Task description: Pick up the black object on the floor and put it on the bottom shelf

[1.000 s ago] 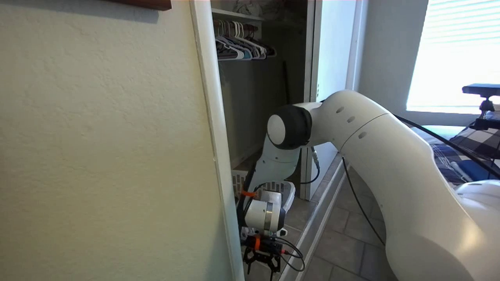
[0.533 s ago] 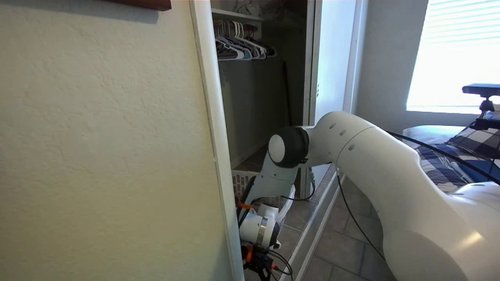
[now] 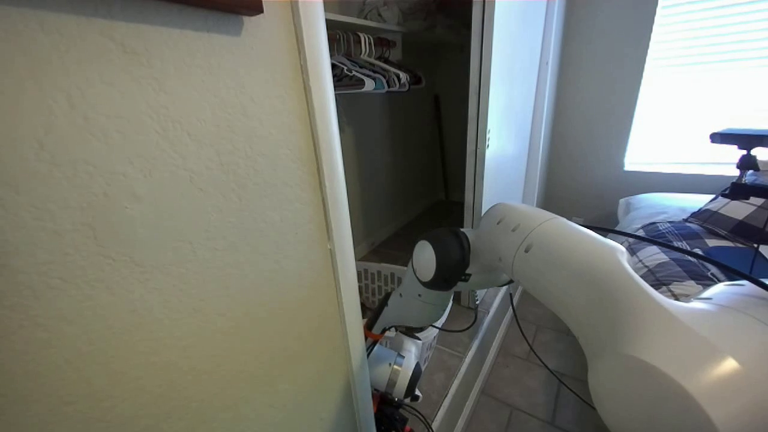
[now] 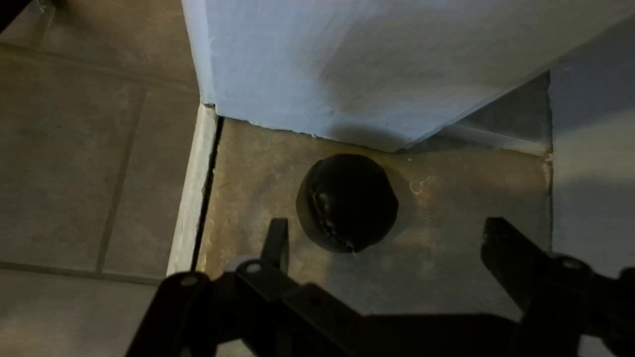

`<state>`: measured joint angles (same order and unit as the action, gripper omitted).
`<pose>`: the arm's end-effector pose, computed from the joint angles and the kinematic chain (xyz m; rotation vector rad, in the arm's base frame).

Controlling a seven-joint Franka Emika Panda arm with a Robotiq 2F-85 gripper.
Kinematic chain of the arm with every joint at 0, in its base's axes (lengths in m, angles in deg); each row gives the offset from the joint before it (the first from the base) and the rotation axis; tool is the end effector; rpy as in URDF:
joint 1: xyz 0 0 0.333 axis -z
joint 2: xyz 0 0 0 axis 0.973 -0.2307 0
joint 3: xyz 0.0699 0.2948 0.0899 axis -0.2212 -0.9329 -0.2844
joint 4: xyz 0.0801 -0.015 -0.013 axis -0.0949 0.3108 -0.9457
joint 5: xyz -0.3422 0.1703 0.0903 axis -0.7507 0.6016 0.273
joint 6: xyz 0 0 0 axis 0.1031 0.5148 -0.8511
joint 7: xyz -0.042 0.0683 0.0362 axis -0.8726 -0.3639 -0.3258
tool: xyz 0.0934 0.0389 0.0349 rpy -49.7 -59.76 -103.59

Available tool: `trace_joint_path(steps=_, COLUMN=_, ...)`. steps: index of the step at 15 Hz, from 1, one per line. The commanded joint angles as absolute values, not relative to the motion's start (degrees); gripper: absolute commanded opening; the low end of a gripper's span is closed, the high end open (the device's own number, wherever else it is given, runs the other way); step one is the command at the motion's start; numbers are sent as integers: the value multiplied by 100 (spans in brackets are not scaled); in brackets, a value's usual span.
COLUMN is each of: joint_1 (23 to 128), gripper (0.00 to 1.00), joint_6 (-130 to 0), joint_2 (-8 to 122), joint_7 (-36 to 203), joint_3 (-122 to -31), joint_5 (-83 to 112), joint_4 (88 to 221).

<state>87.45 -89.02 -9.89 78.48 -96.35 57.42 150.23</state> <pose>0.5257 0.0374 -0.1916 -2.3577 1.2706 0.4187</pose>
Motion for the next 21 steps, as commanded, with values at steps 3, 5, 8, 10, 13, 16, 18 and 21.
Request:
trace_joint_path(steps=3, joint_1=8642, gripper=100, joint_6=-8419, joint_2=-1238, joint_7=7851, joint_3=-9619, joint_5=5809, joint_4=14717)
trace_joint_path(steps=5, joint_1=8574, gripper=100, joint_6=-8344, joint_2=-1236, joint_7=7797, joint_3=-9565, joint_5=5796, joint_4=14689)
trace_joint_path(steps=8, joint_1=8405, gripper=100, joint_6=-8244, joint_2=-1234, joint_7=7613, joint_3=-9428, joint_5=5748, joint_4=14675)
trace_joint_path(steps=10, joint_1=8264, gripper=100, joint_6=-8179, joint_2=-1227, joint_7=7476, joint_3=-9300, joint_5=5720, joint_4=14680)
trace_joint_path(steps=13, joint_1=8015, gripper=100, joint_6=-8238, joint_2=-1204, joint_7=7200, joint_3=-9089, joint_5=5711, joint_4=14703)
trace_joint_path(steps=16, joint_1=7911, gripper=100, joint_6=-8481, joint_2=-1181, joint_7=7111, joint_3=-9007, joint_5=5758, joint_4=14728)
trace_joint_path(steps=18, joint_1=7911, gripper=100, joint_6=-8593, joint_2=-1165, joint_7=7096, joint_3=-9028, joint_5=5784, joint_4=14745)
trace_joint_path(steps=21, joint_1=7871, gripper=100, joint_6=-8779, joint_2=-1159, joint_7=6996, joint_3=-9048, joint_5=5801, joint_4=14746)
